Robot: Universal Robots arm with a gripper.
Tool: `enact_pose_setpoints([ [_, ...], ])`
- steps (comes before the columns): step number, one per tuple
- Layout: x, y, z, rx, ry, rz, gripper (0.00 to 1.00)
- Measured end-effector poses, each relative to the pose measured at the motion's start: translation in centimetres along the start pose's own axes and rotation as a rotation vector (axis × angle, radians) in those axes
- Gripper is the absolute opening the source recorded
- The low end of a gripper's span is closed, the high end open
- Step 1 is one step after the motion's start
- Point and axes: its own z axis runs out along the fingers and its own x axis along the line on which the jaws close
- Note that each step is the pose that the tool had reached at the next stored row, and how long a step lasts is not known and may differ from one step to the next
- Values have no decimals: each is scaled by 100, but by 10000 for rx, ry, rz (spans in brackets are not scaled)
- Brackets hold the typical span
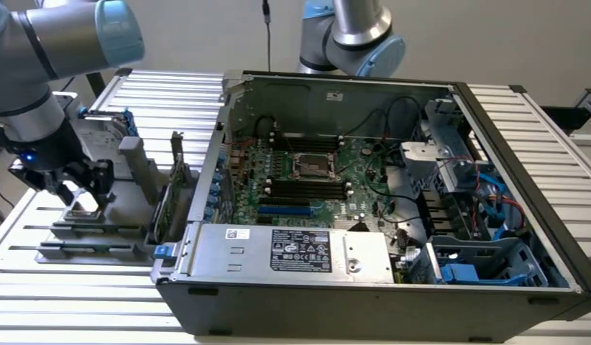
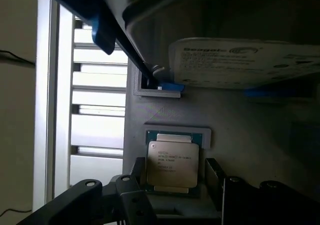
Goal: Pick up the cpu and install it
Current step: 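Pick up the cpu and move it towards the insertion slot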
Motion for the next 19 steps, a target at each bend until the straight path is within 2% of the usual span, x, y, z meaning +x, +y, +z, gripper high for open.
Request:
enact_pose_setpoints([
  [7, -1, -2, 49, -3, 0, 96, 60],
  [14, -2, 8, 58, 0, 41, 130, 60],
  [17, -3, 17, 59, 37, 67, 133, 60],
  [19, -3, 22, 62, 87, 75, 137, 60],
])
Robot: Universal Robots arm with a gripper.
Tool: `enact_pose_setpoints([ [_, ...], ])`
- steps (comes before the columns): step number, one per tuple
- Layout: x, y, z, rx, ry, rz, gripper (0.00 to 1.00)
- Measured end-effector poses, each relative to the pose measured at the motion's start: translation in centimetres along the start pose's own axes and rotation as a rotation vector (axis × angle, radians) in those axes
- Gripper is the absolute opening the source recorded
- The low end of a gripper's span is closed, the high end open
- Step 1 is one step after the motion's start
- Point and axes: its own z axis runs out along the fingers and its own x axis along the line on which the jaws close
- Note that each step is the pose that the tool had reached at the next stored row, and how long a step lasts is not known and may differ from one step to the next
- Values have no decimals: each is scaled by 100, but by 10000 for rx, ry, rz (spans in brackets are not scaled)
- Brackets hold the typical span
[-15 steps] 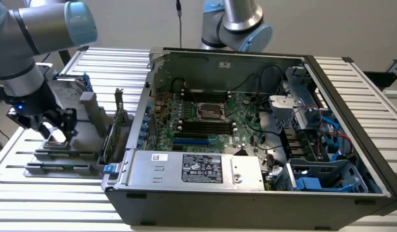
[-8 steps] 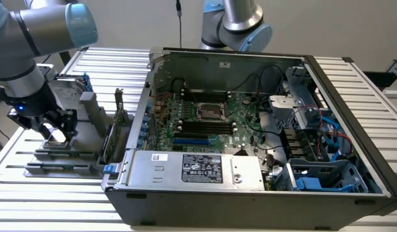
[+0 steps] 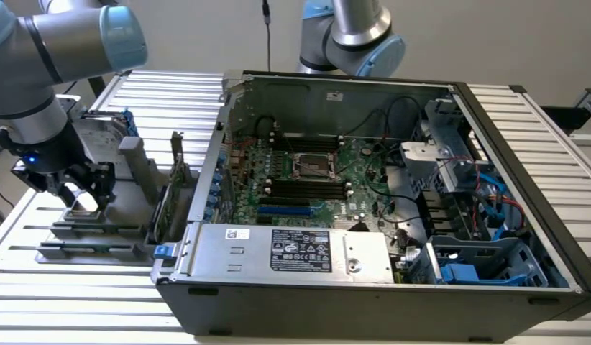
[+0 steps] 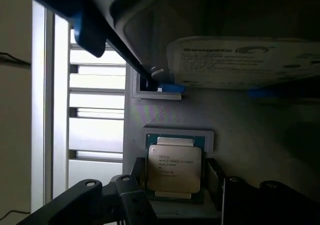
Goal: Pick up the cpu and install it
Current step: 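Pick up the cpu and move it towards the insertion slot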
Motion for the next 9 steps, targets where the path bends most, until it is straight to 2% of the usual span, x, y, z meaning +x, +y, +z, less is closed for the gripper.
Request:
enact_pose_setpoints([
  [4, -1, 4, 7, 135, 11, 8, 60],
  [9, -1, 5, 9, 148, 10, 9, 60],
])
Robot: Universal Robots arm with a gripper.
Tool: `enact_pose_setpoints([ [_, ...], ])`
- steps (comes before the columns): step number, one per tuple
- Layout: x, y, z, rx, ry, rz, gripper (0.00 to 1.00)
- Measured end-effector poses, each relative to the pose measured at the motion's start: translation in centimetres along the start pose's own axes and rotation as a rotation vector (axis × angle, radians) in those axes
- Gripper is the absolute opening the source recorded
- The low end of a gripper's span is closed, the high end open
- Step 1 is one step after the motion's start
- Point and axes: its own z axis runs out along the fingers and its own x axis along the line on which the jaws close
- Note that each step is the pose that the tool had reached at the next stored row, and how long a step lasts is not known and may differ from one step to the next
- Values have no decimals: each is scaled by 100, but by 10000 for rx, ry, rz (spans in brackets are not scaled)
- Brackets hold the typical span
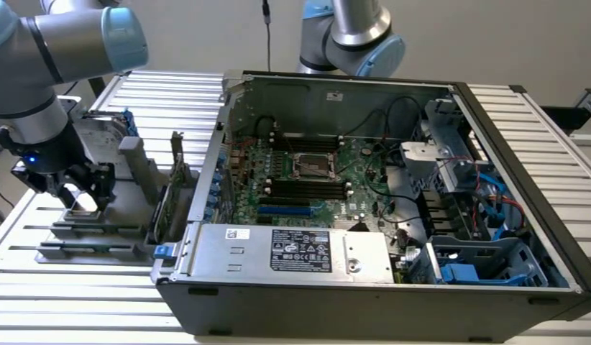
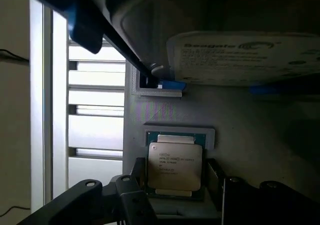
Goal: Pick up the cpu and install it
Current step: 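Pick up the cpu and move it towards the insertion slot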
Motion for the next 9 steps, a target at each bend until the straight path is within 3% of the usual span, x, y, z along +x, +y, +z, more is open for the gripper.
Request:
enact_pose_setpoints([
  [9, -2, 8, 10, 0, 0, 0, 60],
])
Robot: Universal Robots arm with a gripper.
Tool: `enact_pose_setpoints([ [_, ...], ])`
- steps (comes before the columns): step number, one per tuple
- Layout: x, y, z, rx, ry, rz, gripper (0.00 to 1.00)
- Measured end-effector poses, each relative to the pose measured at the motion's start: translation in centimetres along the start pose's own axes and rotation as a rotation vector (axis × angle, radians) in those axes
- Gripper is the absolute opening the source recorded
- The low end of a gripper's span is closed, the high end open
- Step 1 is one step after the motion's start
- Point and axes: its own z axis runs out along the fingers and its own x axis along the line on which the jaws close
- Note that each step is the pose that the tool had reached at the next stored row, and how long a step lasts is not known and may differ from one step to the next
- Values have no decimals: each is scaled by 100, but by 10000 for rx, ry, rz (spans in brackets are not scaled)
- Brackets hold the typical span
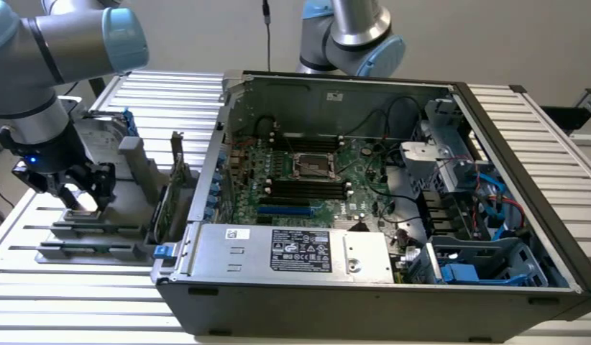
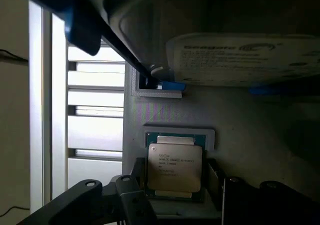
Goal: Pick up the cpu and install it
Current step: 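Pick up the cpu and move it towards the insertion slot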
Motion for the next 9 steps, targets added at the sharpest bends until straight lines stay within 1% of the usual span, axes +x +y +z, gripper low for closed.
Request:
enact_pose_setpoints([
  [9, -2, 24, 22, 1, 2, 0, 60],
])
